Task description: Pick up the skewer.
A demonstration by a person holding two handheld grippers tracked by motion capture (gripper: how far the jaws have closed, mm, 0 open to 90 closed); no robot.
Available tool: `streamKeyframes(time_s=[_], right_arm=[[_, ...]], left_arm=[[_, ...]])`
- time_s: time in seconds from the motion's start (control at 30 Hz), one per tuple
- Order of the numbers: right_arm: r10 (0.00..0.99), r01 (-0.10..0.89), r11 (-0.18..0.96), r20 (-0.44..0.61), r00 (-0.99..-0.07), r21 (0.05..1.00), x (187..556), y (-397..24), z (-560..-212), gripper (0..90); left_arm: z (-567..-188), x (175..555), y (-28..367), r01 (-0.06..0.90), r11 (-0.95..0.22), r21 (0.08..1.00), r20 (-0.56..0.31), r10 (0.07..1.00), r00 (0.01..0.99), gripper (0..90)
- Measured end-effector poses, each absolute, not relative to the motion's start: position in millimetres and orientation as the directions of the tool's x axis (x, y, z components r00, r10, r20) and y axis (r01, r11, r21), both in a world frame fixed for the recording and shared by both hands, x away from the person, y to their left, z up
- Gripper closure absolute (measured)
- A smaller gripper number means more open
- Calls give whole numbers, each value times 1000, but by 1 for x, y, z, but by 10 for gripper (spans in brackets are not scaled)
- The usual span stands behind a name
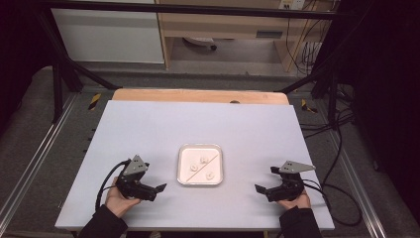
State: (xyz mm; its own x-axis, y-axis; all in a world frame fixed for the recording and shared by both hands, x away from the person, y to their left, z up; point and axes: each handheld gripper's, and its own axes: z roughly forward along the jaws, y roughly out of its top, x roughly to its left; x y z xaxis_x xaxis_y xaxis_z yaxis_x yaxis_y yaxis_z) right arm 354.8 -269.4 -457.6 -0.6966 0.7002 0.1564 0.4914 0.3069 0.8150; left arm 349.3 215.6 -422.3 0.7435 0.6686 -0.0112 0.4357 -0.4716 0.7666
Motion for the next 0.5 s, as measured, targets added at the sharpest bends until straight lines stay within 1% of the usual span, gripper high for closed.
streamKeyframes(time_s=[0.5], right_arm=[[698, 489, 315, 150, -700, 814, 355, -269, -458, 7]], left_arm=[[-411, 361, 177, 422, -500, 756, -1, 644, 765, 41]])
